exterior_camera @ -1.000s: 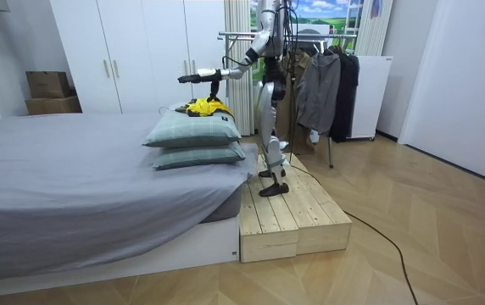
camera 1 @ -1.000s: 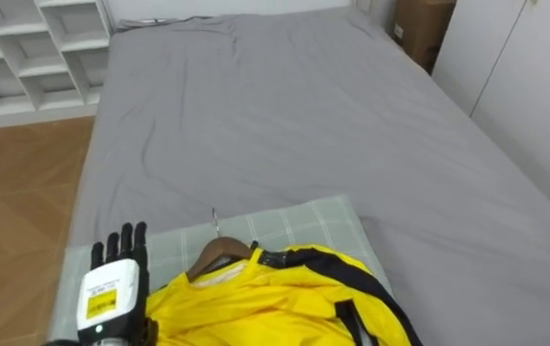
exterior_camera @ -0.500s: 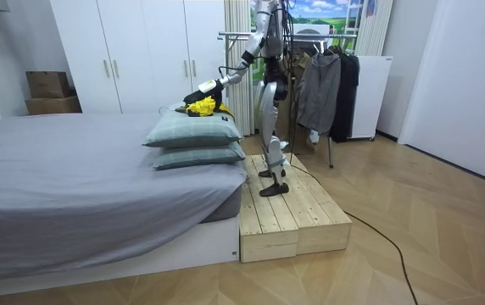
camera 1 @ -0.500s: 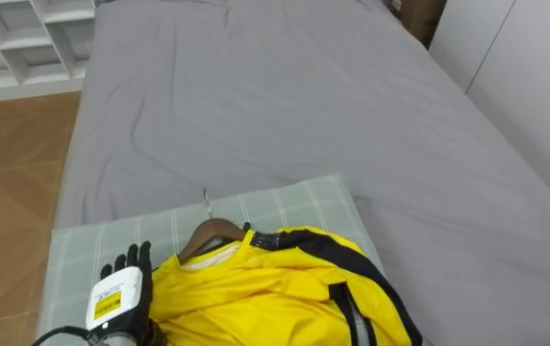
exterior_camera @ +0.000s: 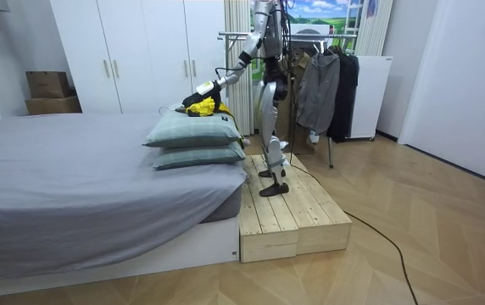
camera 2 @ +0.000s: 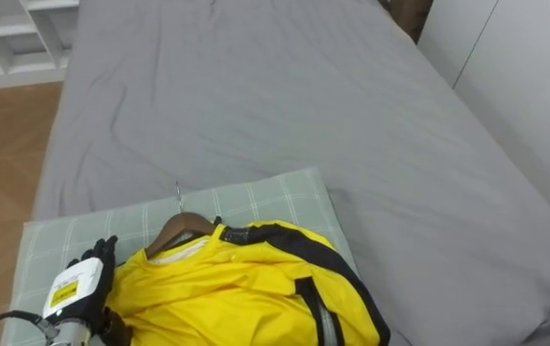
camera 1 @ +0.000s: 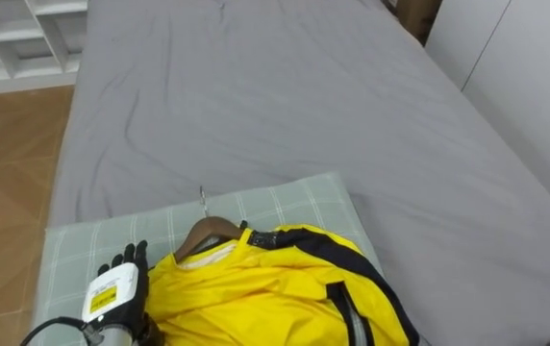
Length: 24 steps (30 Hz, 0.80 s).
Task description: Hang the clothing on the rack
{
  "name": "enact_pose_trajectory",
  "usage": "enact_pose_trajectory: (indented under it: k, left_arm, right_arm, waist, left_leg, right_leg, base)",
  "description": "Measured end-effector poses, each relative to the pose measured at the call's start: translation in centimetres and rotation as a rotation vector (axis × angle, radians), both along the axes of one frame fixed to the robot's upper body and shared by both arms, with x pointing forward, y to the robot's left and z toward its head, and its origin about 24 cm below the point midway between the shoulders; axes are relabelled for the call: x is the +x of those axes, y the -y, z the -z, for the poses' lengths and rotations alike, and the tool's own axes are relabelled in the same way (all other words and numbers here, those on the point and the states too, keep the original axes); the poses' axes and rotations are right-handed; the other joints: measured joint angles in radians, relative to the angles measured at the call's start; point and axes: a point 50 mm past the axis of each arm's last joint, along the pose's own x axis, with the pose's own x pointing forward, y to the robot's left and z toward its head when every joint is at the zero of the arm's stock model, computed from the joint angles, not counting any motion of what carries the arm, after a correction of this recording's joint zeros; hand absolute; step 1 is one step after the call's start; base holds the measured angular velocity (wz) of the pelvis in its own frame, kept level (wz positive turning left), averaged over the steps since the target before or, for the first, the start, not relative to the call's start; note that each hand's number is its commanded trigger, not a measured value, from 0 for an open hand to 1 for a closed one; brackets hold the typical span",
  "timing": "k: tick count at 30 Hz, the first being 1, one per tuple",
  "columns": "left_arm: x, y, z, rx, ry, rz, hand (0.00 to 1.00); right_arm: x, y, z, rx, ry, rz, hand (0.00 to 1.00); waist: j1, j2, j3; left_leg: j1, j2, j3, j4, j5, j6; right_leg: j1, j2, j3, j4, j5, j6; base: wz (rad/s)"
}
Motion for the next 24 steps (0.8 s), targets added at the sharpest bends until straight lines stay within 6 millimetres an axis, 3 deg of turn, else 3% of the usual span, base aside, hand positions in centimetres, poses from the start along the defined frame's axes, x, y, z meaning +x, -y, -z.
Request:
enact_pose_trajectory:
  k: [11, 24]
  left_arm:
    - [0.0, -1.3, -0.4, 0.007, 0.007, -0.033, 0.00]
    - [1.7, -2.9, -2.1, -0.018, 0.039, -0.102, 0.00]
  right_arm:
    - [-0.1, 0.0, 0.0, 0.013, 0.000, 0.008, 0.00]
    - [0.0, -0.2, 0.0, 0.016, 0.004, 0.006, 0.00]
  waist:
    - [0.008, -0.011, -0.0023]
    - [0.010, -0.023, -0.0009]
  left_leg:
    - [-0.004, 0.000, 0.001, 0.004, 0.001, 0.002]
    - [-0.061, 0.011, 0.013, 0.038, 0.002, 0.004]
  right_leg:
    - [-0.007, 0.000, 0.002, 0.010, 0.000, 0.000]
    - [-0.060, 0.004, 0.013, 0.045, 0.000, 0.000]
  base:
    - [0.00]
    - [-0.03]
